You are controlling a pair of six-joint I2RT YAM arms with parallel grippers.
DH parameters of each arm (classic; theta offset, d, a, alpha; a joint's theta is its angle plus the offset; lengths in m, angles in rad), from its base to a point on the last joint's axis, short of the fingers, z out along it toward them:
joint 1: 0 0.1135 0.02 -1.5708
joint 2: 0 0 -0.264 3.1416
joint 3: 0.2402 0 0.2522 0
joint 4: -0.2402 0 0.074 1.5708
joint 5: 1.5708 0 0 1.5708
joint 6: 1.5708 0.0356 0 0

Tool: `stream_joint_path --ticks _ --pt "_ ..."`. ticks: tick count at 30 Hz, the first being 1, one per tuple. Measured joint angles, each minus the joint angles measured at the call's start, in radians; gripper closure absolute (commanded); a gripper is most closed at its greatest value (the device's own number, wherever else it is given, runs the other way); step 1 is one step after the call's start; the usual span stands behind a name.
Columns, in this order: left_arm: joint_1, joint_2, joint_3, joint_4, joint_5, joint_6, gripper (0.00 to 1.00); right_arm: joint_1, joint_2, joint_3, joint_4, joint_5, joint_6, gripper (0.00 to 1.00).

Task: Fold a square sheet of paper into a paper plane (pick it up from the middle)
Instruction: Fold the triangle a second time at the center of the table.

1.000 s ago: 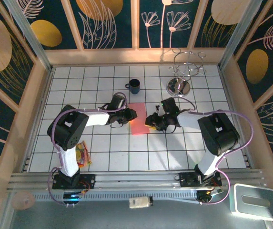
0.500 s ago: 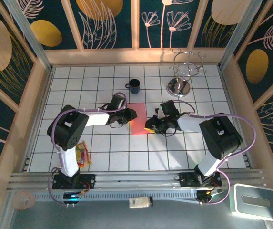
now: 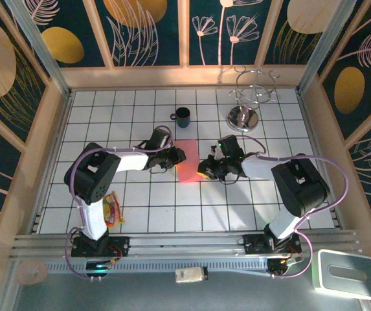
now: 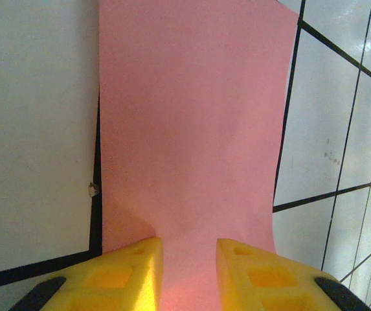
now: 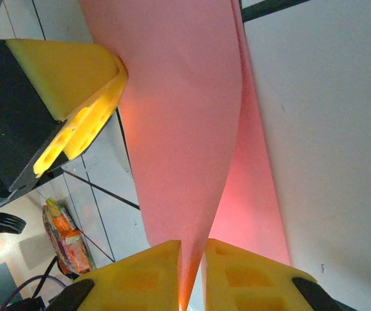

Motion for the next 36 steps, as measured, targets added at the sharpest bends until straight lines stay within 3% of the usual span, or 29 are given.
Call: stream_joint_path --ticks 8,18,28,36 --pt "0.000 0.000 0.000 0.000 0.000 0.000 0.72 0.000 0.000 0.000 -0.005 0.011 0.006 0.83" --pt "0.000 -0.012 0.022 -0.034 0.000 0.035 0.70 0.000 0.000 -0.001 -0.033 0.036 0.017 0.99" --pt "0.004 -0.156 0.040 -0.014 -0.046 0.126 0.68 -0.001 -0.030 -0.051 -0.056 0.064 0.032 1.00" --pt "0.027 -0.225 -0.021 0.015 -0.045 0.146 0.59 0.024 -0.042 -0.051 -0.055 0.089 0.059 1.00"
